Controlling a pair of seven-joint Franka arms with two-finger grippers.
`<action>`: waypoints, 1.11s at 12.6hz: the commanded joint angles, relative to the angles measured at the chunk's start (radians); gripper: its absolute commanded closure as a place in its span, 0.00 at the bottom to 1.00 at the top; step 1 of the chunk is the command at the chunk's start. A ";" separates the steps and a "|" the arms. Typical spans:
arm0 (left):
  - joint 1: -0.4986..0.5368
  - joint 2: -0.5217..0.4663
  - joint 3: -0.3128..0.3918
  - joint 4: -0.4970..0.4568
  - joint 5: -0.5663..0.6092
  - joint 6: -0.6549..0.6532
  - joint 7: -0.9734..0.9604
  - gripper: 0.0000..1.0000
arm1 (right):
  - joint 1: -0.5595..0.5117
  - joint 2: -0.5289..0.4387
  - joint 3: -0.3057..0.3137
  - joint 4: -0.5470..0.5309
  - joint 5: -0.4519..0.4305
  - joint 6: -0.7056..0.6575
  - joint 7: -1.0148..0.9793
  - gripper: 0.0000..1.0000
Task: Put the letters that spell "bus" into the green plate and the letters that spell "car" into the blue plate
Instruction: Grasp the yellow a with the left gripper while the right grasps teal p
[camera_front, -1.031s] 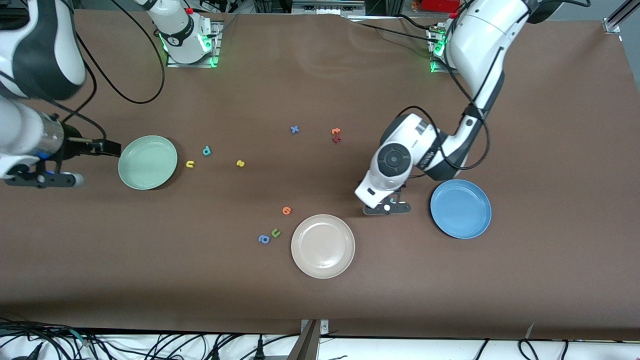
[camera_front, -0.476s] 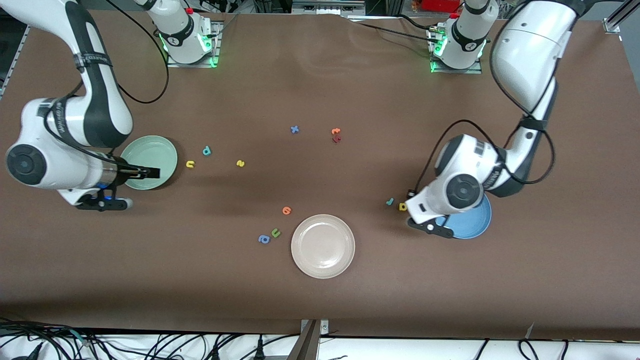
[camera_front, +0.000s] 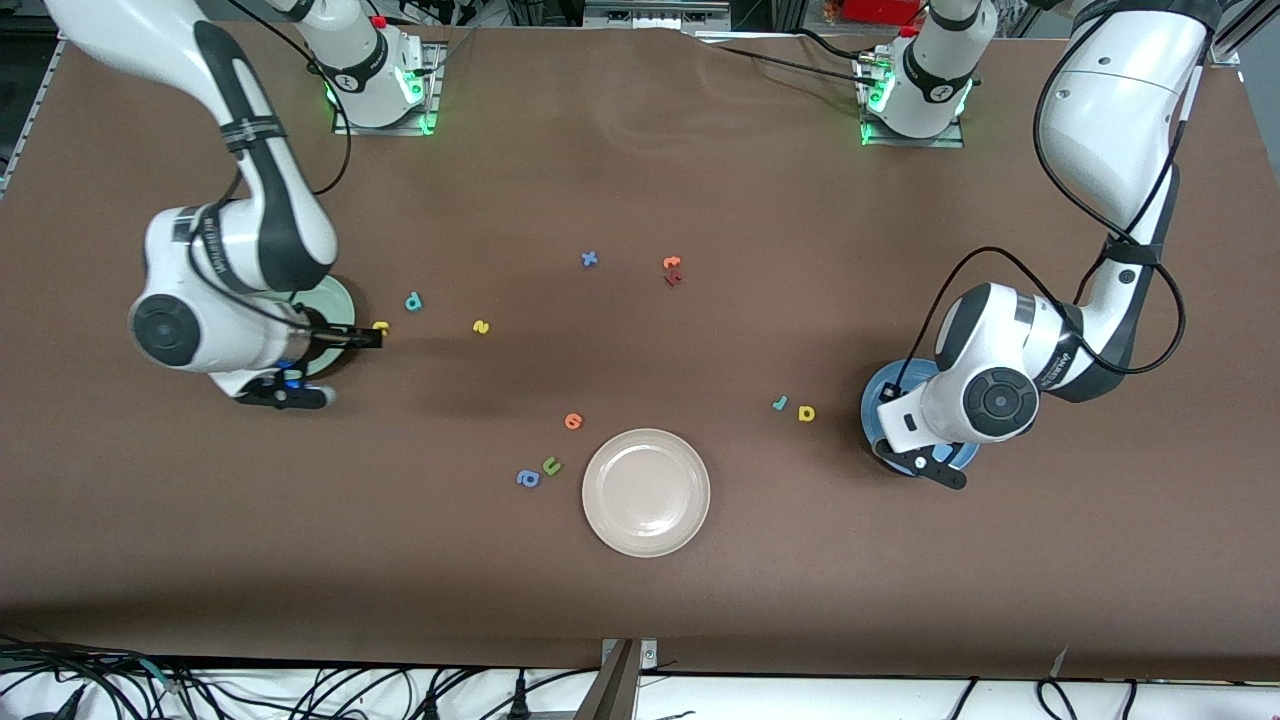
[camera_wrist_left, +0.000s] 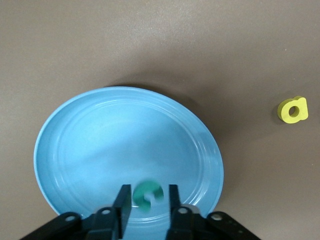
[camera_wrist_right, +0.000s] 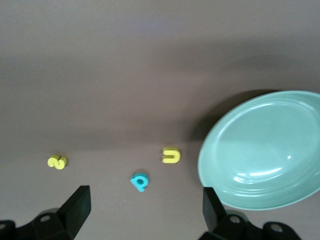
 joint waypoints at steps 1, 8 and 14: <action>-0.005 -0.055 -0.019 -0.034 0.019 -0.010 -0.001 0.00 | 0.002 -0.018 -0.004 -0.076 0.016 0.045 0.003 0.01; -0.106 -0.022 -0.084 -0.006 -0.047 0.040 -0.378 0.00 | 0.014 -0.062 0.045 -0.251 0.000 0.163 -0.008 0.02; -0.122 0.035 -0.082 -0.012 -0.056 0.252 -0.389 0.05 | 0.014 -0.068 0.053 -0.394 0.000 0.358 -0.113 0.04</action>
